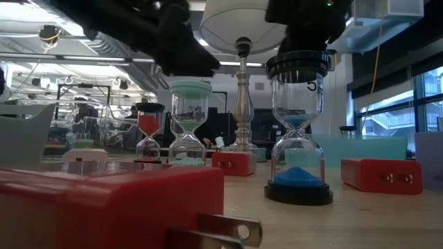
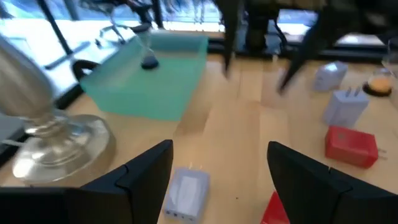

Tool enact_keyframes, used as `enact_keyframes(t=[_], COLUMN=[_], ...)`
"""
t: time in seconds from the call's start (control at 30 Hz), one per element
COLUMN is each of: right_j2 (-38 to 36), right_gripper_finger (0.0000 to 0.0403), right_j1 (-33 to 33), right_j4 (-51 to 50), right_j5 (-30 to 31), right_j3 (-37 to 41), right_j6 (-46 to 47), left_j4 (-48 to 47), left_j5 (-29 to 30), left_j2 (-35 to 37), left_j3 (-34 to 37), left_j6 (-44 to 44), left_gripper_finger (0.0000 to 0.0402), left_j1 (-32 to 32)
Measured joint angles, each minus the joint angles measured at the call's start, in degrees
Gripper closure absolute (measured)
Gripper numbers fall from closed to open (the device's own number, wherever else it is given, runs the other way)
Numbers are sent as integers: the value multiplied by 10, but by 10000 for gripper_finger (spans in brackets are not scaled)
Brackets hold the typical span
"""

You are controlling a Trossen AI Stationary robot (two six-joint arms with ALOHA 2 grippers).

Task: Pick & Place Office items
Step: Put the light blue charger adapter into the transparent bin

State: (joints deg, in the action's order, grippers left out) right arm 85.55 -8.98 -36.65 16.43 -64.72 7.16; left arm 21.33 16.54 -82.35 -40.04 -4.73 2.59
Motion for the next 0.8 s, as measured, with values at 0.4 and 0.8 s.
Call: enact_keyframes(t=[0.4,0.8], right_j2=[-161,-201], right_gripper_finger=[150,150], right_j1=[5,5], right_j4=[-87,-111], right_j5=[97,102], right_j3=[0,0], right_j6=[42,25], left_j4=[-207,-248], left_j5=[-92,-110], left_j2=[-173,-245], left_j3=[-192,-241], left_j6=[59,166], left_gripper_finger=[141,146], left_j1=[-54,-77])
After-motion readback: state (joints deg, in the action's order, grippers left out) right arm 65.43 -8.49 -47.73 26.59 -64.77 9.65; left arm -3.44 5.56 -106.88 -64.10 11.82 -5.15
